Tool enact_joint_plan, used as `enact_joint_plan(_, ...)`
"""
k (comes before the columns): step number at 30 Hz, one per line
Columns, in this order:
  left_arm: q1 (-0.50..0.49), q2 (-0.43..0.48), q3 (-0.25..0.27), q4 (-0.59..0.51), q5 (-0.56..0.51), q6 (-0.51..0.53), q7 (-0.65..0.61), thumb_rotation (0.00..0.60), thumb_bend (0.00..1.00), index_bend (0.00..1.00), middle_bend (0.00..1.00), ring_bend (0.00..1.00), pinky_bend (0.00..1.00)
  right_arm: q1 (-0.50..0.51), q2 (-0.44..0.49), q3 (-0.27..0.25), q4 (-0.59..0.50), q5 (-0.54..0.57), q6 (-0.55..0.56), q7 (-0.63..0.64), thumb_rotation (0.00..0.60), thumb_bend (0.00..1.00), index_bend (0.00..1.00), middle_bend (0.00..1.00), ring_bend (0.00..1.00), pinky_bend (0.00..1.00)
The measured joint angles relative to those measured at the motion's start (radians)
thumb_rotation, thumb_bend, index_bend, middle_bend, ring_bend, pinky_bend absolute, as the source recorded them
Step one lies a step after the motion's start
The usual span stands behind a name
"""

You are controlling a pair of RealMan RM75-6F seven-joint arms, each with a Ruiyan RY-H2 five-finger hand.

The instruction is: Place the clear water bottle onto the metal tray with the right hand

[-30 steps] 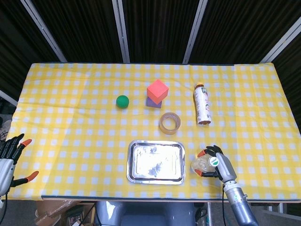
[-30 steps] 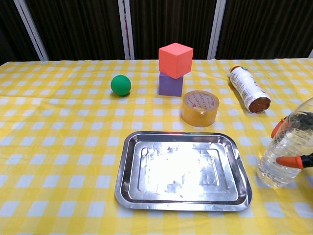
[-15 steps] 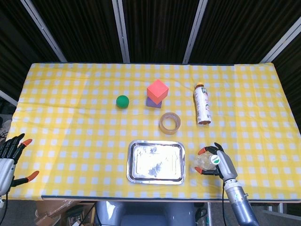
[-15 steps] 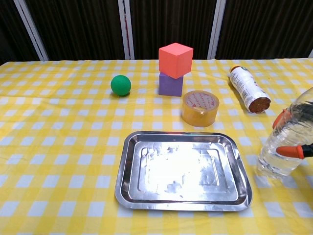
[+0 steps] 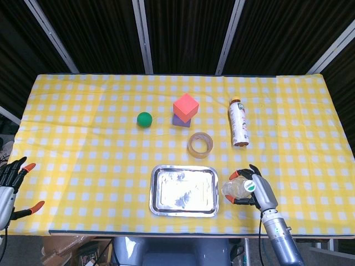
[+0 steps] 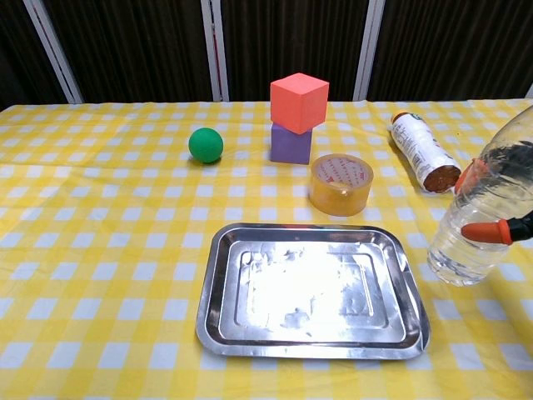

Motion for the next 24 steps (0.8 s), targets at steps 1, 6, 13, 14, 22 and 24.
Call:
enact_joint_plan(1, 0.000, 0.001, 0.000, 0.000, 0.000, 0.001, -0.002, 0.600, 0.16, 0.13, 0.00, 0.00, 0.00, 0.002, 0.000, 0.000, -0.004, 0.001, 0.000, -0.005, 0.600, 0.42, 0.72, 0.58, 0.25, 0.00)
enact_joint_plan(6, 0.001, 0.004, 0.000, 0.001, 0.001, 0.002, -0.012, 0.600, 0.16, 0.13, 0.00, 0.00, 0.00, 0.014, -0.008, 0.000, -0.045, 0.003, 0.005, -0.054, 0.600, 0.42, 0.72, 0.58, 0.25, 0.00)
enact_joint_plan(13, -0.001, 0.004, 0.001, 0.001, 0.001, -0.005, -0.012, 0.600, 0.16, 0.13, 0.00, 0.00, 0.00, 0.029, -0.031, -0.004, -0.116, 0.021, 0.043, -0.160, 0.600, 0.43, 0.72, 0.58, 0.25, 0.00)
enact_joint_plan(14, -0.002, 0.004, 0.001, 0.001, 0.002, -0.005, -0.012, 0.600, 0.16, 0.13, 0.00, 0.00, 0.00, 0.030, -0.039, -0.005, -0.123, 0.023, 0.049, -0.173, 0.600, 0.43, 0.72, 0.58, 0.25, 0.00)
enact_joint_plan(22, 0.001, 0.010, 0.001, 0.001, 0.004, 0.002, -0.028, 0.600, 0.16, 0.13, 0.00, 0.00, 0.00, 0.049, -0.076, -0.005, -0.180, 0.060, 0.076, -0.236, 0.600, 0.43, 0.72, 0.58, 0.25, 0.00)
enact_joint_plan(24, 0.000, 0.011, 0.001, 0.002, 0.003, 0.000, -0.032, 0.600, 0.16, 0.13, 0.00, 0.00, 0.00, 0.051, -0.073, -0.002, -0.191, 0.063, 0.083, -0.247, 0.600, 0.43, 0.72, 0.58, 0.25, 0.00)
